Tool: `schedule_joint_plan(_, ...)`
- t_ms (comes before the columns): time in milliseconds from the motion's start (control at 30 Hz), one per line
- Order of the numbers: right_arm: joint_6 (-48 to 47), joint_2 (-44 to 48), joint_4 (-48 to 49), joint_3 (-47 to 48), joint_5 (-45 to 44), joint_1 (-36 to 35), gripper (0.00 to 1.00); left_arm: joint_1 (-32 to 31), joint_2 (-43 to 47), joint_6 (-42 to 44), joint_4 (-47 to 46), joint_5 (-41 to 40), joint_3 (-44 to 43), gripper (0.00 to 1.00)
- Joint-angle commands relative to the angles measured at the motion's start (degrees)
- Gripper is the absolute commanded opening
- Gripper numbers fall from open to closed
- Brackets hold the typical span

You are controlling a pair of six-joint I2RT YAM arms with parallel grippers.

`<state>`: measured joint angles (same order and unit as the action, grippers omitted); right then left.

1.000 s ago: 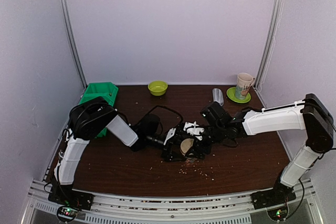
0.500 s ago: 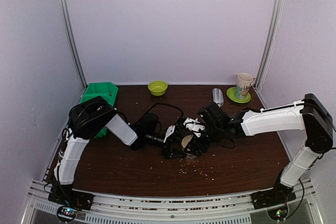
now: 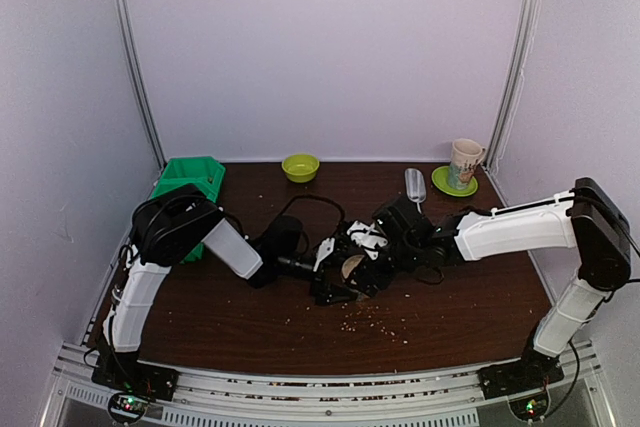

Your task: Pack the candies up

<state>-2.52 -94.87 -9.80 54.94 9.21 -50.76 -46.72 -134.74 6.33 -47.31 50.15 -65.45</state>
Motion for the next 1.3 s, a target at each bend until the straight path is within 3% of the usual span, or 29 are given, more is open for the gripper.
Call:
schedule_joint_plan(0,-2.1,-0.1,2.1,1.1,6.3,-0.7,0.78,-0.4,-4.9,-3.4,10.0,-0.8,1.8,0.98)
schedule_joint_plan(167,-2.3,-1.1,2.1,2.3,6.2,-0.8,0.77,-0.4,-5.0,-3.2,10.6,0.4,1.4,0.98)
schedule_joint_plan(400,0.3,-2.0,2.7,3.2,3.1,-1.2,0.77,-0.4,-5.3,-3.3,11.4,0.0,0.7,0.89)
schedule_joint_plan(967,14.4,-4.1,1.4,3.3,-6.7,-2.0,0.78,-0.2,-5.2,-4.8,12.4,-5.1,0.2,0.82)
schedule_joint_plan(1133,11.1,-2.9,0.4,3.0,-6.5,-2.3,0.89,-0.1,-5.1,-4.8,12.0,-4.5,0.6,0.82)
schedule_joint_plan(1233,4.6,-1.1,-2.0,3.0,-4.3,-2.3,1.00,-0.1,-5.0,-4.4,11.3,-3.1,1.0,0.82)
schedule_joint_plan(1267,2.4,-0.4,-2.9,2.9,-3.9,-2.2,1.00,-0.1,-5.0,-4.3,11.2,-2.6,1.1,0.82)
